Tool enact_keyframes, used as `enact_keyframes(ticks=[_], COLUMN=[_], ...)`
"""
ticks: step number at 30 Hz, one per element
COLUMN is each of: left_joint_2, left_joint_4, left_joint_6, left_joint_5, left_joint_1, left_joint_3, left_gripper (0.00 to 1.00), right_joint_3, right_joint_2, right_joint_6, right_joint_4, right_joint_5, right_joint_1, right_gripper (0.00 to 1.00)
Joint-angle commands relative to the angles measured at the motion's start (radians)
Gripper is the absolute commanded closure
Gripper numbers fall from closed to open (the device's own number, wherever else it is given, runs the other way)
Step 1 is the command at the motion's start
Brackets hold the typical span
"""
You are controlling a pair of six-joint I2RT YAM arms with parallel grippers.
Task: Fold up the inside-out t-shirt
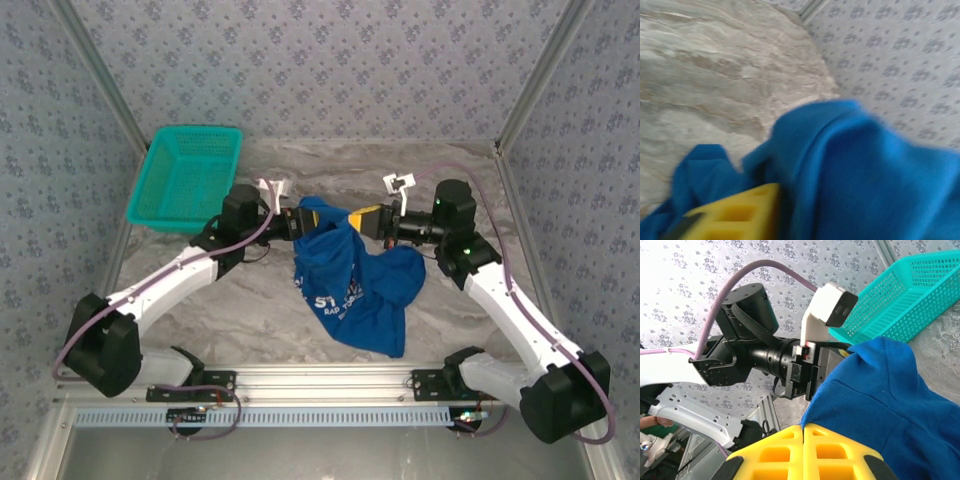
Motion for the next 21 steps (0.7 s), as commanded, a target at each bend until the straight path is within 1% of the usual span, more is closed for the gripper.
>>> enact_keyframes(ticks=[1,4,5,7,9,12,14,15,17,18,19,21], left_joint_2=[-0.068,-0.173,-0.212,-0.267,-0.296,-0.275,-0.203,-0.161,-0.088,-0.055,-0.033,0.003], left_joint_4=[-0.084,-0.169,-0.2,-0.244,-0.258,-0.228,-0.239,-0.262,-0.284,-0.28,-0.268,-0.243], left_joint_6=[0.066,0.15,0.189,0.275,0.353,0.414,0.418,0.422,0.426,0.424,0.427,0.417], left_joint_5=[-0.116,-0.225,-0.265,-0.339,-0.355,-0.277,-0.232,-0.211,-0.19,-0.18,-0.162,-0.174], left_joint_1=[0.011,-0.02,-0.042,-0.095,-0.137,-0.173,-0.184,-0.187,-0.201,-0.208,-0.213,-0.218], left_joint_3=[0.007,-0.03,-0.038,-0.048,-0.05,-0.039,0.011,0.047,0.095,0.108,0.113,0.115], left_gripper=[0.48,0.31,0.28,0.27,0.33,0.53,0.69,0.75,0.77,0.75,0.72,0.6], right_joint_3=[0.002,-0.009,-0.009,-0.009,0.0,0.026,0.033,0.035,0.039,0.038,0.039,0.035], right_joint_2=[0.011,0.03,0.038,0.052,0.061,0.071,0.072,0.07,0.065,0.063,0.061,0.056], right_joint_6=[0.039,0.038,0.032,0.024,-0.005,-0.058,-0.077,-0.087,-0.105,-0.108,-0.108,-0.114], right_joint_4=[0.065,0.064,0.054,0.052,0.024,-0.047,-0.063,-0.072,-0.087,-0.086,-0.083,-0.082], right_joint_5=[-0.092,-0.091,-0.089,-0.101,-0.117,-0.127,-0.148,-0.155,-0.179,-0.201,-0.212,-0.226], right_joint_1=[-0.033,-0.05,-0.053,-0.055,-0.054,-0.054,-0.055,-0.054,-0.054,-0.054,-0.053,-0.052], right_gripper=[1.0,1.0,1.0,1.0,1.0,1.0,1.0,1.0,1.0,1.0,1.0,1.0])
